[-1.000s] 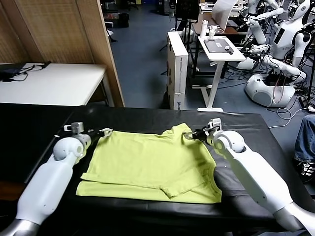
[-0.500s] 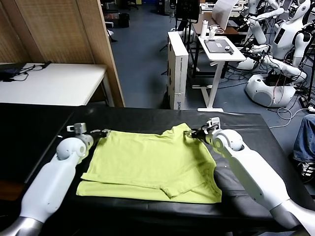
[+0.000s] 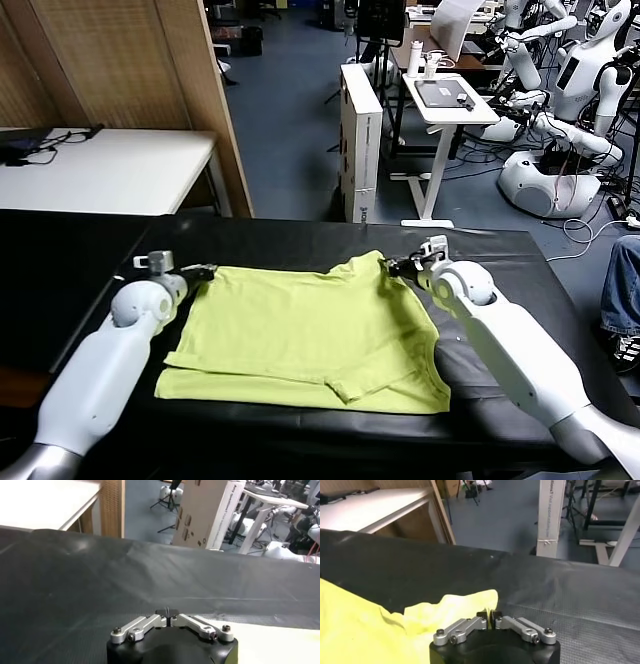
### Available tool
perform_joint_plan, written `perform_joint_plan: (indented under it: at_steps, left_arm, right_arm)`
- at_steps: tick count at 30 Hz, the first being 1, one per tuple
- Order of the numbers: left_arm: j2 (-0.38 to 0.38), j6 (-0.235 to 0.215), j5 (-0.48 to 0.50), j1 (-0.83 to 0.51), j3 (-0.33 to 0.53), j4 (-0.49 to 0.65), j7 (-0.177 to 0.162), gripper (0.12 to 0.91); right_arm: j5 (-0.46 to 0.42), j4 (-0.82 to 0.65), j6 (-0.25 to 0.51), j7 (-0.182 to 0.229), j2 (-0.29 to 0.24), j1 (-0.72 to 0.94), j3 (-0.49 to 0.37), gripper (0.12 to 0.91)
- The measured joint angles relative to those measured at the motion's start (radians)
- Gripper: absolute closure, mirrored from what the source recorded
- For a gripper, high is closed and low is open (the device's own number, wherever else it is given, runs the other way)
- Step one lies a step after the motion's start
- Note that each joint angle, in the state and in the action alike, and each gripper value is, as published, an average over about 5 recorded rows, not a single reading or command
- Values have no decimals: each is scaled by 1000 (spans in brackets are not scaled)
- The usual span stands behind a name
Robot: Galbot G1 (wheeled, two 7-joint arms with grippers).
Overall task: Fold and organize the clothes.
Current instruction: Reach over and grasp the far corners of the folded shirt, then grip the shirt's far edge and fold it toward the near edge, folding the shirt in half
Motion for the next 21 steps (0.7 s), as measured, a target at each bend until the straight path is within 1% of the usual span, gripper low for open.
perform_joint_plan:
  at_steps: [7, 11, 16, 19, 21]
  left_arm:
    - [33, -1, -10, 32, -20, -46, -7, 884]
    - [60, 3, -25, 60, -40, -87, -13, 884]
    - [97, 12, -65, 114, -78, -165, -33, 884]
    - [123, 20, -90, 165, -108, -233, -45, 884]
    - [139, 27, -106, 207, -131, -287, -50, 884]
  right_arm:
    - [18, 81, 0, 10, -36, -34, 32, 885]
    - [34, 141, -4, 27, -63, -60, 49, 885]
    - [48, 246, -37, 60, -119, -121, 83, 885]
    - [48, 313, -61, 78, -159, -170, 107, 885]
    - [49, 356, -72, 82, -189, -206, 127, 885]
